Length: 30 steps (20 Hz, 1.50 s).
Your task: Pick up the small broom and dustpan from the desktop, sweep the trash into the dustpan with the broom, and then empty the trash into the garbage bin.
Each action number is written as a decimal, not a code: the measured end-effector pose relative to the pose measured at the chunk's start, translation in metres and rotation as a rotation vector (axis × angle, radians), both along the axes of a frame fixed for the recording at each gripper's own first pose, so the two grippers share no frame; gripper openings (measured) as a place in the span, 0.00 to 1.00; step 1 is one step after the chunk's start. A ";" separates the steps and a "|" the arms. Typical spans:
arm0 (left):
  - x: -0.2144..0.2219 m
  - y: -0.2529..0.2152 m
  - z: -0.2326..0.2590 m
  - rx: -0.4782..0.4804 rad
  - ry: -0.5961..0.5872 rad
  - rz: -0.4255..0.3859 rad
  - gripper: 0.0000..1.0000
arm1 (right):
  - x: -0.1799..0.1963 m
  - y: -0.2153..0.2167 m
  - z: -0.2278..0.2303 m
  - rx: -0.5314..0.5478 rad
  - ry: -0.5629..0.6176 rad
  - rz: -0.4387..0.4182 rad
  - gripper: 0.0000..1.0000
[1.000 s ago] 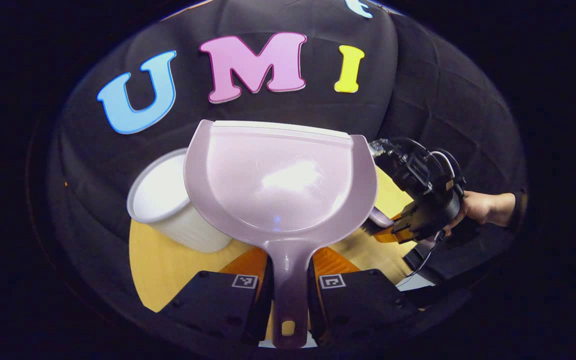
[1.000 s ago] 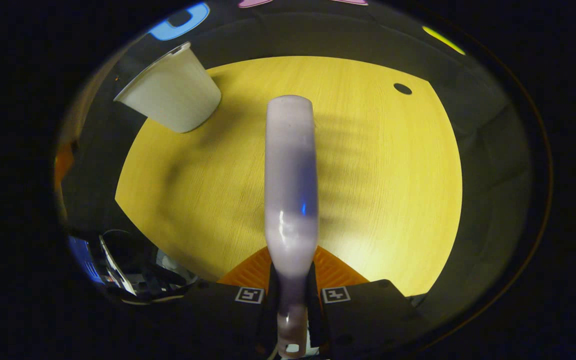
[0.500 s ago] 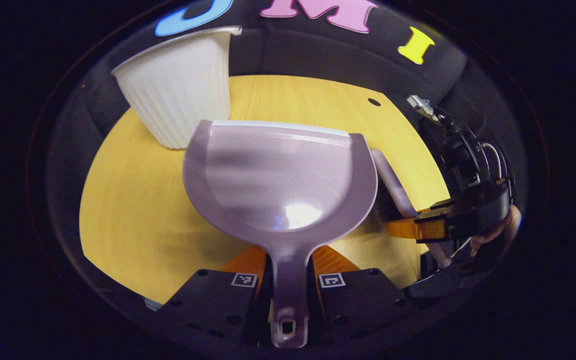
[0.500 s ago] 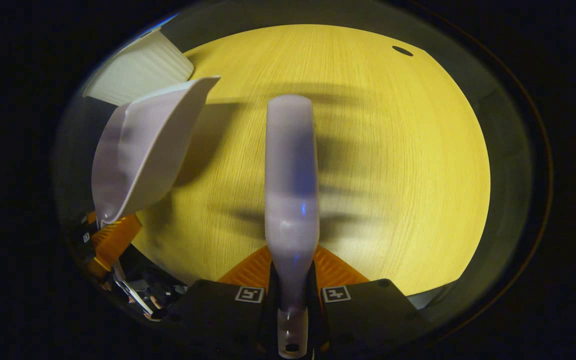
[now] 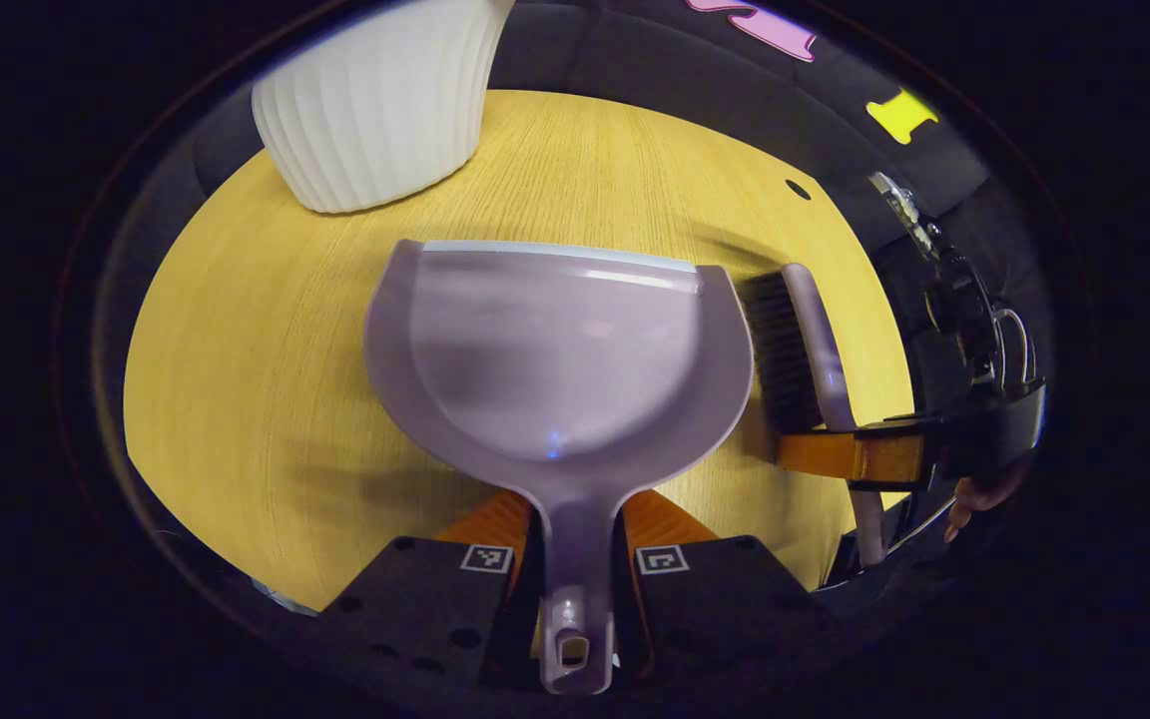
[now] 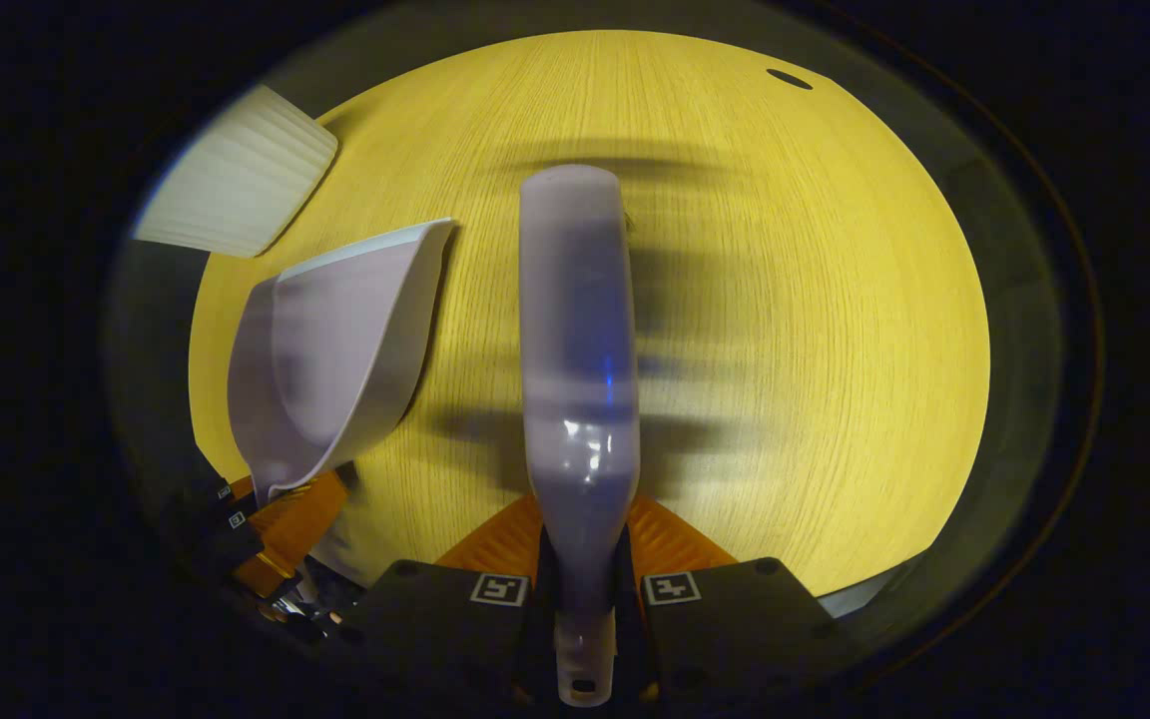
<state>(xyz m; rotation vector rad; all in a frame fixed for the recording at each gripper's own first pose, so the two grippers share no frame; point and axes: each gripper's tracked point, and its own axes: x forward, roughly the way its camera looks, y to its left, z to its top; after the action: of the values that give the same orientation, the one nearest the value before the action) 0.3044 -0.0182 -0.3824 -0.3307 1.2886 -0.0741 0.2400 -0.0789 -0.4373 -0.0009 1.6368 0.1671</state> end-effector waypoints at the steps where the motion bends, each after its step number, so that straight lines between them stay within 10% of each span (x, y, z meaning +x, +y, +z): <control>1: 0.001 0.001 -0.001 0.011 0.004 0.000 0.30 | 0.001 0.002 0.001 0.002 -0.001 -0.011 0.28; 7: -0.002 -0.003 0.006 -0.007 0.019 -0.028 0.31 | -0.006 0.006 -0.003 0.012 0.038 -0.012 0.32; 9: -0.002 -0.006 0.008 -0.022 0.025 -0.020 0.53 | -0.011 0.004 0.002 0.016 0.033 0.008 0.34; 12: -0.002 -0.005 0.012 -0.015 0.034 0.028 0.82 | -0.007 0.004 0.012 0.033 -0.009 0.002 0.75; 14: -0.006 -0.008 0.028 -0.035 0.028 0.052 0.83 | -0.003 0.007 0.023 0.064 -0.043 -0.041 1.00; 16: -0.008 -0.004 0.051 -0.017 -0.015 0.048 0.83 | 0.007 0.008 0.053 0.099 -0.122 -0.069 0.99; 25: 0.027 0.033 0.266 0.131 -0.705 0.055 0.82 | 0.077 0.027 0.260 0.177 -0.950 -0.134 0.98; 30: 0.002 0.060 0.327 0.226 -1.072 0.082 0.82 | 0.044 0.038 0.320 0.099 -1.388 0.046 0.98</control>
<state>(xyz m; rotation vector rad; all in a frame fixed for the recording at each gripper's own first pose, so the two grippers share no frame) 0.3064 0.0415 -0.0552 -0.1047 0.2148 -0.0258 0.2839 -0.0405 -0.1174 -0.0653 0.2431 0.2102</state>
